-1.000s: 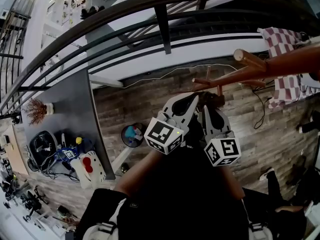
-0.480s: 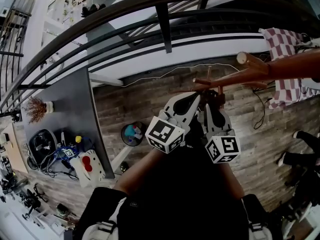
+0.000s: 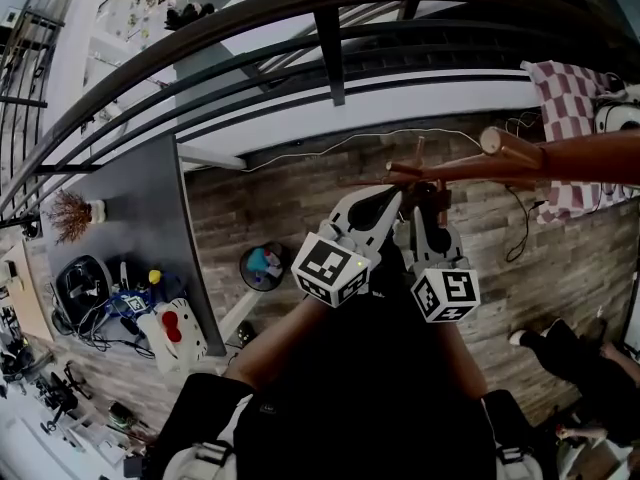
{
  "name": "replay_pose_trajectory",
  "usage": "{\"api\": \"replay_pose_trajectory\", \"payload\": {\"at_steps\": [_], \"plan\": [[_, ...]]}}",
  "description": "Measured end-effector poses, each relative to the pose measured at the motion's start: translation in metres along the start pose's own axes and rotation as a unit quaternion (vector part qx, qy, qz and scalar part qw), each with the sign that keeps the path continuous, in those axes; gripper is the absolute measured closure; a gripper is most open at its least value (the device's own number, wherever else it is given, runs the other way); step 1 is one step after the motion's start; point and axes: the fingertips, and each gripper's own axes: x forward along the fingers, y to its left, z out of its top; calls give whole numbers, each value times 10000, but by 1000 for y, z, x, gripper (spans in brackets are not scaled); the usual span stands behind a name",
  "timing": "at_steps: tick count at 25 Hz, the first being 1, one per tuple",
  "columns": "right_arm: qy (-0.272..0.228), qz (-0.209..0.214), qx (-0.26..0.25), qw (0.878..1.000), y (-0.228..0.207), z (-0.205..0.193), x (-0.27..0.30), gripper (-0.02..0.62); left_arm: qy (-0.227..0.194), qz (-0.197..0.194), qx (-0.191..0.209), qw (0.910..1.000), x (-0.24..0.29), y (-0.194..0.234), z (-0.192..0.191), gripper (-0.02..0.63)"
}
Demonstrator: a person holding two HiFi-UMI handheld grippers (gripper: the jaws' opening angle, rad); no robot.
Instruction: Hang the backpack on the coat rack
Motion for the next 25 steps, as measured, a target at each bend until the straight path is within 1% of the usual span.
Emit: {"api": "replay_pose_trajectory", "payload": {"at_steps": [25], "plan": [[102, -68, -53, 9999, -15, -5, 19, 569, -29, 116, -87, 9999, 6, 7, 0, 598]]}}
